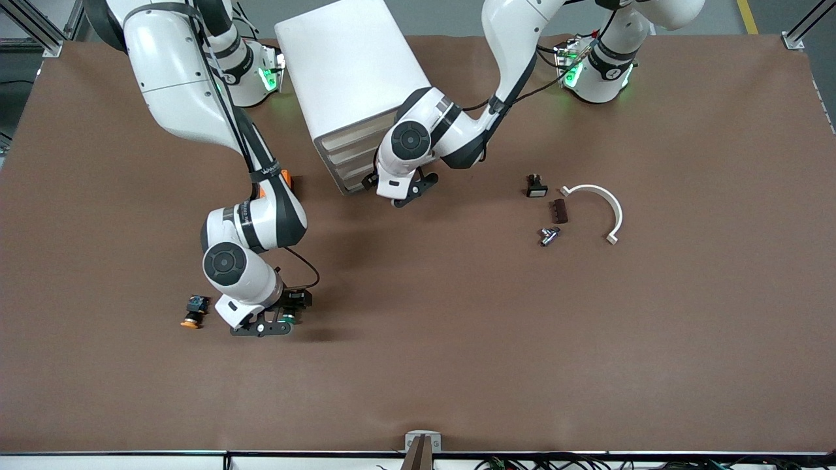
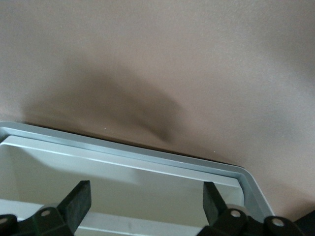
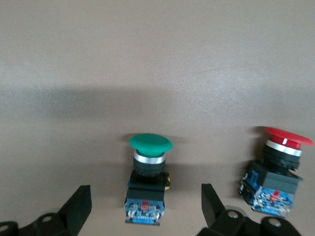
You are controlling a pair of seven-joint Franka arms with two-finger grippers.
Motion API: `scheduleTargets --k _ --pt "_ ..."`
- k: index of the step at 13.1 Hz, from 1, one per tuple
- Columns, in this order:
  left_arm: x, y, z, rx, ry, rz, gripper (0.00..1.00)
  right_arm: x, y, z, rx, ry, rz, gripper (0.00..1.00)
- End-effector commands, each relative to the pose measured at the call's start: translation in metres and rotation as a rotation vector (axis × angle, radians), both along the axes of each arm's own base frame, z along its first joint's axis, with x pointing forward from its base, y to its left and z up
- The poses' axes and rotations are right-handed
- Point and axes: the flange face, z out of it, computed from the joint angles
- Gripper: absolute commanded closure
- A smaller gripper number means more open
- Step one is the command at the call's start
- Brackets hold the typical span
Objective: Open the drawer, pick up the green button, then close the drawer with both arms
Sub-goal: 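Place the green button beside the red button with the right gripper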
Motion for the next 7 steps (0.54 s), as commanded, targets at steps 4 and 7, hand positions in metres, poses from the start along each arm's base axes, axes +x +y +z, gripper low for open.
scheduleTargets --k 4,7 --pt "-0.003 -0.003 0.004 -0.027 0.004 0.001 0.00 0.001 -0.041 0.122 -0.026 0.051 -0.015 0.00" --pt "0.006 0.001 0.011 -0.049 -0.029 -0.054 0.00 -0.014 -0.098 0.184 -0.034 0.134 0.026 0.00"
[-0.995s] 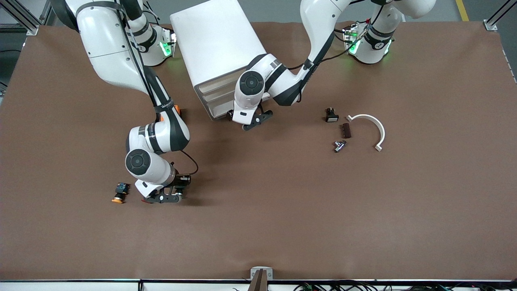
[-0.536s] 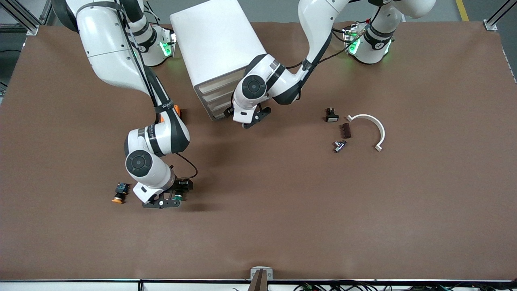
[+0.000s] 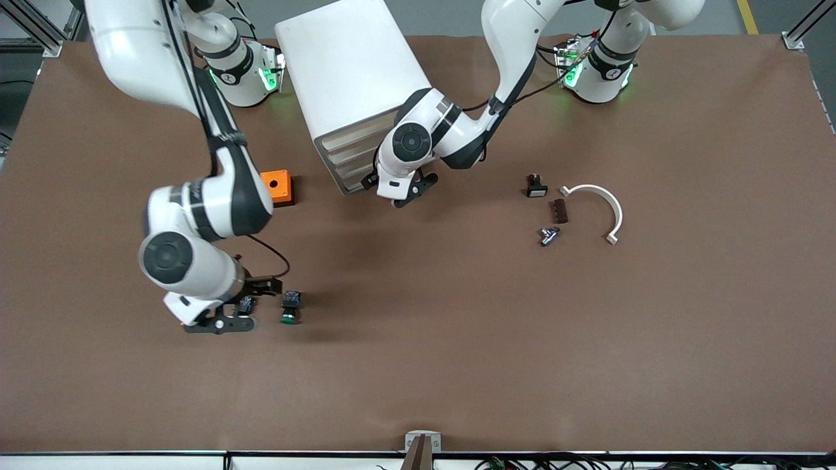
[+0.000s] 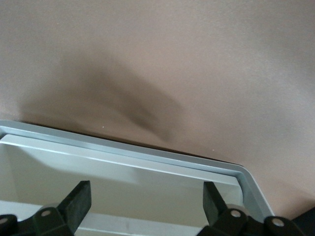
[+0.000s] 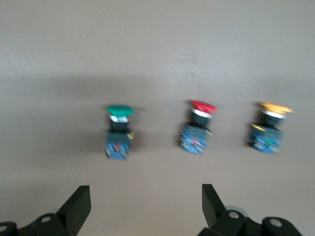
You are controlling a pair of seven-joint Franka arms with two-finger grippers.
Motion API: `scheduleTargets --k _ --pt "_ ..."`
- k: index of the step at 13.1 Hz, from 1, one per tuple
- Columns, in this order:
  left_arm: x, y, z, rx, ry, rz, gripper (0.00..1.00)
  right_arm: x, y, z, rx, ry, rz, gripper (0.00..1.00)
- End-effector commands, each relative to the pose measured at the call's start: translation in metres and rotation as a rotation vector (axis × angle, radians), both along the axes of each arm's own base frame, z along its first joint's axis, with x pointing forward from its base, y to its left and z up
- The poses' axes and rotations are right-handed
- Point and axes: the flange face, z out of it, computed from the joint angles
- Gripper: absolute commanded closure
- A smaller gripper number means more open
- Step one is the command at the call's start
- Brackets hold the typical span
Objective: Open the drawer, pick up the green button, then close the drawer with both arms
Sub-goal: 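Place the green button beside the red button with the right gripper, then withdraw the right gripper while the left gripper finishes closing the drawer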
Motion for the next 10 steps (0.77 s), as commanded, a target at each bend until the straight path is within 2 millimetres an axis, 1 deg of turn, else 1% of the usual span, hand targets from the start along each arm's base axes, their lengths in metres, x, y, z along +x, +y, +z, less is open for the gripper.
scheduleTargets --k 1,2,4,5,6,8,9,10 --pt "0.011 0.005 0.013 -0.043 -0.037 -0.055 0.00 -0.020 -0.065 0.056 0.002 0.070 0.010 0.00" --pt "0.026 0.014 0.024 -0.059 -0.054 -0.053 0.00 -0.029 -0.093 0.076 0.003 0.098 -0.011 0.00" --pt "0.060 0.039 0.061 -0.075 -0.078 -0.025 0.00 -0.045 -0.136 0.112 0.011 0.123 -0.009 0.00" --pt "0.075 0.054 0.083 -0.068 -0.099 -0.025 0.00 -0.054 -0.157 0.131 0.017 0.120 -0.026 0.00" --pt "0.092 0.072 0.106 -0.047 -0.132 -0.031 0.00 -0.060 -0.167 0.147 0.019 0.103 -0.038 0.00" --pt "0.119 0.103 0.155 -0.034 -0.178 -0.030 0.00 -0.071 -0.178 0.165 0.027 0.107 -0.060 0.00" --pt "0.137 0.124 0.180 -0.029 -0.180 -0.015 0.00 -0.073 -0.184 0.172 0.027 0.102 -0.070 0.00" --pt "0.154 0.151 0.210 -0.025 -0.184 -0.015 0.01 -0.072 -0.185 0.187 0.022 0.076 -0.077 0.00"
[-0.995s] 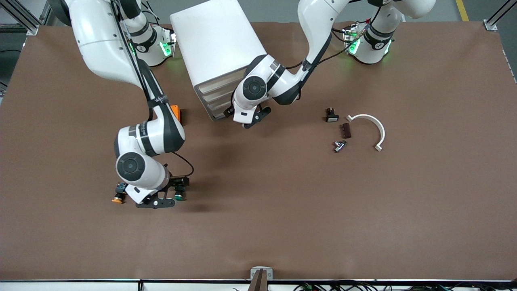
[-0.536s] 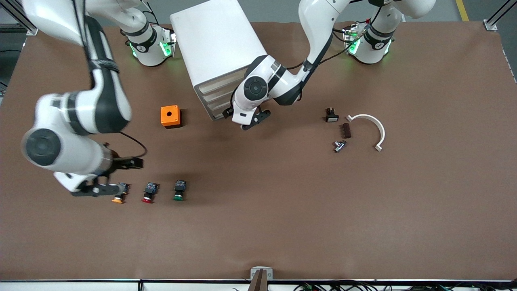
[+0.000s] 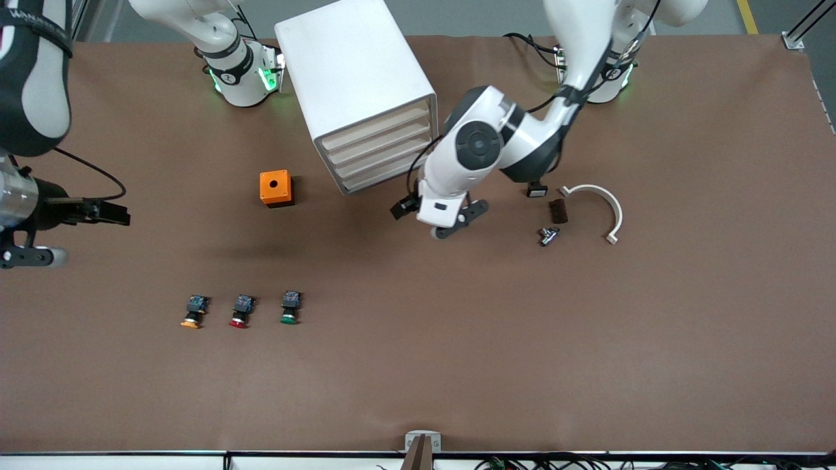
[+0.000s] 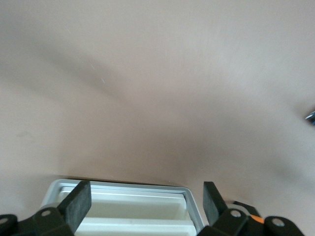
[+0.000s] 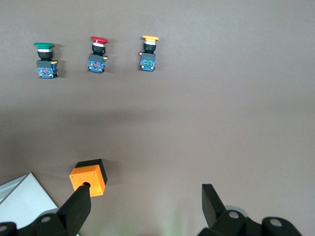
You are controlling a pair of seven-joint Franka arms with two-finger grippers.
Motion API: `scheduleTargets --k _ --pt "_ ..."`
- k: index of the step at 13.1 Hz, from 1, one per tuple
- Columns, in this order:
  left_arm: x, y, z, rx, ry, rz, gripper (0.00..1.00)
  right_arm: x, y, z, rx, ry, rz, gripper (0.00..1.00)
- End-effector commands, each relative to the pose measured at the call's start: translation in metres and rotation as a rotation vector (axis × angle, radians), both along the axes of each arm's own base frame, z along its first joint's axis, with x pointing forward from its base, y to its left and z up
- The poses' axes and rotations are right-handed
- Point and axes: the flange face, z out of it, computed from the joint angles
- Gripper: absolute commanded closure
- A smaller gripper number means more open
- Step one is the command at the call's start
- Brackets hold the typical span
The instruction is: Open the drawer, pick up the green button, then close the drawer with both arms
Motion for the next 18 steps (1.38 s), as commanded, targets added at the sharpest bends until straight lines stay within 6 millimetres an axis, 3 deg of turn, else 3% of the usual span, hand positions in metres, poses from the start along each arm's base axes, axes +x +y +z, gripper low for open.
scheduleTargets --k 1,3,5,7,10,12,14,15,18 --pt "0.029 0.062 0.071 0.011 -0.014 -0.034 0.01 -0.002 0.000 0.034 -0.025 -0.044 -0.006 0.00" --pt "0.048 0.126 0.116 -0.004 -0.032 -0.070 0.01 -0.002 -0.001 0.057 -0.055 -0.071 -0.003 0.00" --pt "0.061 0.179 0.143 0.004 -0.060 -0.075 0.01 -0.001 0.004 0.057 -0.050 -0.072 -0.003 0.00" --pt "0.062 0.213 0.157 0.082 -0.085 -0.137 0.01 -0.008 0.013 0.051 -0.024 -0.026 0.007 0.00" --pt "0.073 0.293 0.174 0.088 -0.079 -0.194 0.01 -0.016 0.008 0.063 -0.009 -0.050 0.006 0.00" --pt "0.072 0.341 0.185 0.073 -0.079 -0.267 0.01 -0.035 0.000 0.073 0.017 -0.062 0.002 0.00" --pt "0.072 0.381 0.191 0.056 -0.085 -0.317 0.01 -0.048 -0.020 0.083 0.032 -0.088 -0.015 0.00" --pt "0.073 0.398 0.191 0.050 -0.084 -0.338 0.01 -0.055 -0.019 0.090 0.043 -0.082 -0.011 0.00" --pt "0.069 0.412 0.192 0.108 -0.090 -0.393 0.00 -0.067 -0.024 0.103 0.041 -0.084 -0.018 0.00"
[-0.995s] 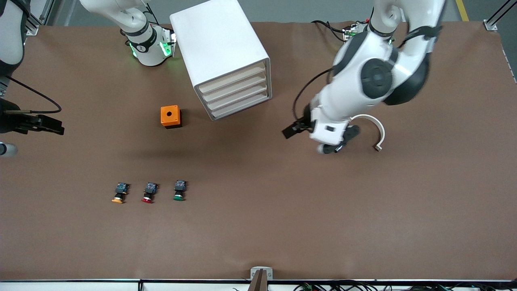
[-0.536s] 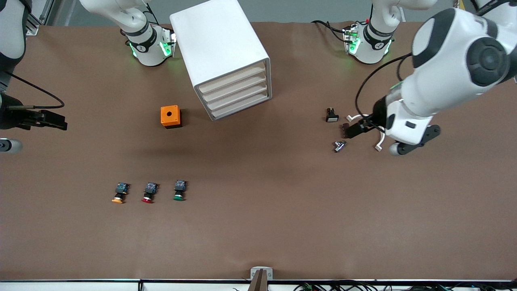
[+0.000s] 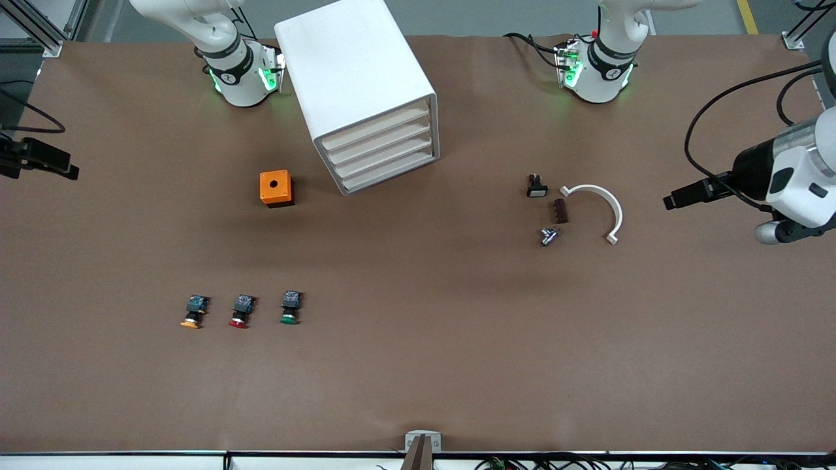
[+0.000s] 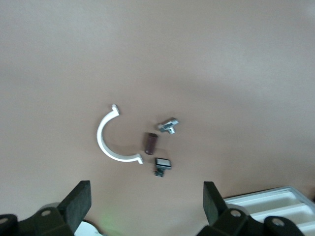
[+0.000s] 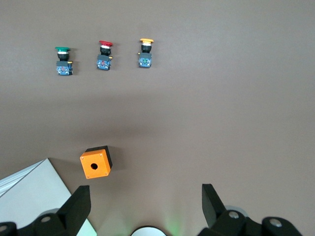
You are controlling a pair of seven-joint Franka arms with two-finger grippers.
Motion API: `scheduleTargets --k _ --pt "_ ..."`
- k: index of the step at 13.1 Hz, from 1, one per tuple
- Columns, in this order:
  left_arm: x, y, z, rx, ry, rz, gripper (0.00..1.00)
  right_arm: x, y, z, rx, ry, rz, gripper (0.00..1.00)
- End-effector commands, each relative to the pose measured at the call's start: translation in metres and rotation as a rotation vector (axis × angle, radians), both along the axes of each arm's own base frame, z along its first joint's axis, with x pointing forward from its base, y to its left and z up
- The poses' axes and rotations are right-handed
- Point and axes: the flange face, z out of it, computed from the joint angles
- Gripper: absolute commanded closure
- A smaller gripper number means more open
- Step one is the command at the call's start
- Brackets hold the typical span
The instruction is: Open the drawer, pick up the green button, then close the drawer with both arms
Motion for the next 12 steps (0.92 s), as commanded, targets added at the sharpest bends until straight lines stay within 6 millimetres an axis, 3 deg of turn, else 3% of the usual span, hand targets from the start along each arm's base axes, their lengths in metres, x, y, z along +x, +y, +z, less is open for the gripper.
scheduleTargets --k 1,4,7,9,12 --pt "-0.009 -0.004 0.001 0.059 0.000 -0.053 0.00 -0.016 0.003 0.008 0.008 -0.010 0.004 0.00" --pt "-0.010 -0.006 -0.001 0.095 -0.004 -0.082 0.00 -0.025 -0.002 0.010 0.012 -0.054 0.000 0.00" --pt "-0.017 -0.011 0.006 0.107 -0.020 -0.100 0.00 -0.042 -0.014 0.026 0.018 -0.118 -0.012 0.00" --pt "-0.031 -0.016 0.019 0.109 -0.040 -0.108 0.00 -0.042 -0.010 0.024 0.019 -0.122 -0.009 0.00" --pt "-0.056 -0.018 0.022 0.117 -0.062 -0.109 0.00 -0.052 0.001 0.020 0.022 -0.141 0.001 0.00"
